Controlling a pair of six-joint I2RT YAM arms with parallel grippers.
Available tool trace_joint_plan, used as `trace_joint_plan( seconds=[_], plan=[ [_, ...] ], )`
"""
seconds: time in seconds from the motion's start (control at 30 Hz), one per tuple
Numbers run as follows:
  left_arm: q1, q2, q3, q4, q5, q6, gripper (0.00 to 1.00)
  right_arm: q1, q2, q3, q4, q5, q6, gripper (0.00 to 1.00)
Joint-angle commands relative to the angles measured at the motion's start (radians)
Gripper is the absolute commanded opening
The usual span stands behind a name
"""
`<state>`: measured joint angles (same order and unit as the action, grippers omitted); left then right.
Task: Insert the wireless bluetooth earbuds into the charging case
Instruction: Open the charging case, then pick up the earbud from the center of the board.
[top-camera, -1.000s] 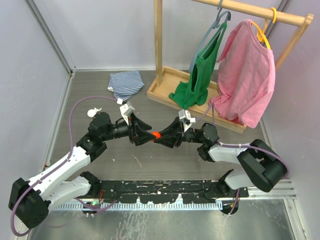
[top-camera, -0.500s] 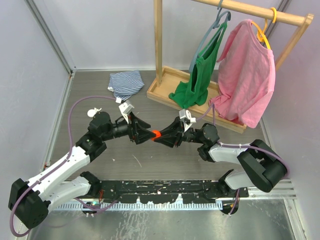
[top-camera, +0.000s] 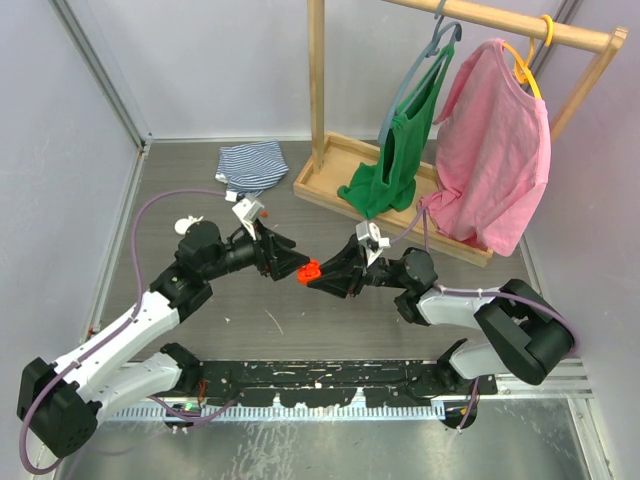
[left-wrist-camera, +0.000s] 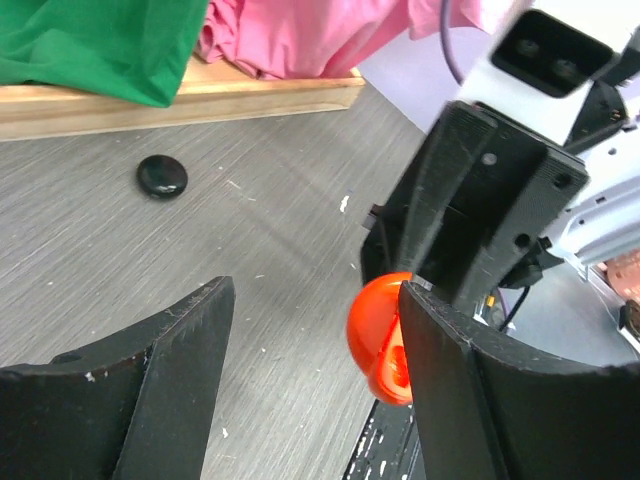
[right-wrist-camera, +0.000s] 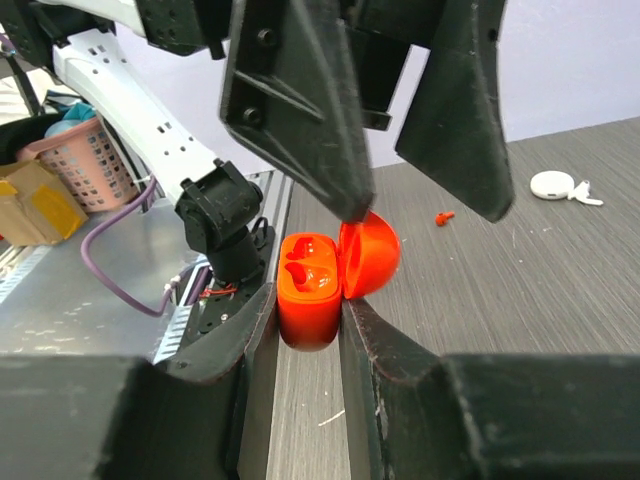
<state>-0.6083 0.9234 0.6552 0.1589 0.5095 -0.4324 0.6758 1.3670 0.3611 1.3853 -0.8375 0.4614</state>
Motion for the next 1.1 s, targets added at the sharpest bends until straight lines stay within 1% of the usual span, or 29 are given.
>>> trace_joint_plan(
  seconds=[0.0, 0.07, 0.17, 0.3, 0.37, 0.47, 0.5, 0.6, 0.7, 0.77, 0.83, 0.97, 1.07],
  plan=[
    [0.005, 0.004, 0.039, -0.013, -0.071, 0.004, 0.68, 0.018, -0.037, 0.003, 0.090, -0.023, -0.021, 0.01],
    [0.005, 0.001, 0.040, -0.017, -0.080, 0.004, 0.70, 0.017, -0.037, 0.002, 0.090, -0.021, -0.020, 0.01],
    [0.005, -0.006, 0.037, -0.023, -0.088, 0.003, 0.75, 0.017, -0.041, -0.004, 0.084, -0.004, -0.032, 0.01],
    [0.005, -0.030, 0.039, -0.052, -0.116, 0.004, 0.80, 0.016, -0.053, -0.014, 0.031, 0.047, -0.076, 0.01],
    [0.005, -0.043, 0.047, -0.092, -0.157, 0.003, 0.83, 0.017, -0.060, -0.018, -0.004, 0.073, -0.108, 0.01],
    [0.005, -0.063, 0.075, -0.208, -0.268, -0.003, 0.87, 0.017, -0.070, -0.031, -0.046, 0.118, -0.154, 0.01],
    [0.005, -0.066, 0.087, -0.255, -0.307, -0.004, 0.90, 0.017, -0.072, -0.037, -0.056, 0.133, -0.168, 0.01],
    [0.005, -0.070, 0.114, -0.401, -0.472, -0.023, 0.93, 0.017, -0.066, -0.056, -0.055, 0.174, -0.195, 0.01],
    [0.005, -0.062, 0.120, -0.516, -0.658, -0.056, 0.95, 0.017, -0.050, -0.078, -0.016, 0.199, -0.194, 0.01],
    [0.009, -0.046, 0.113, -0.576, -0.785, -0.092, 0.98, 0.016, -0.040, -0.092, 0.004, 0.217, -0.190, 0.01],
    [0.021, -0.032, 0.103, -0.612, -0.876, -0.116, 0.99, 0.016, -0.029, -0.101, 0.017, 0.238, -0.190, 0.01],
    [0.075, -0.017, 0.077, -0.643, -0.965, -0.170, 0.99, 0.017, -0.010, -0.114, 0.045, 0.281, -0.185, 0.01],
    [0.145, -0.009, 0.046, -0.654, -0.987, -0.224, 1.00, 0.017, -0.004, -0.122, 0.049, 0.308, -0.193, 0.01]
  ],
)
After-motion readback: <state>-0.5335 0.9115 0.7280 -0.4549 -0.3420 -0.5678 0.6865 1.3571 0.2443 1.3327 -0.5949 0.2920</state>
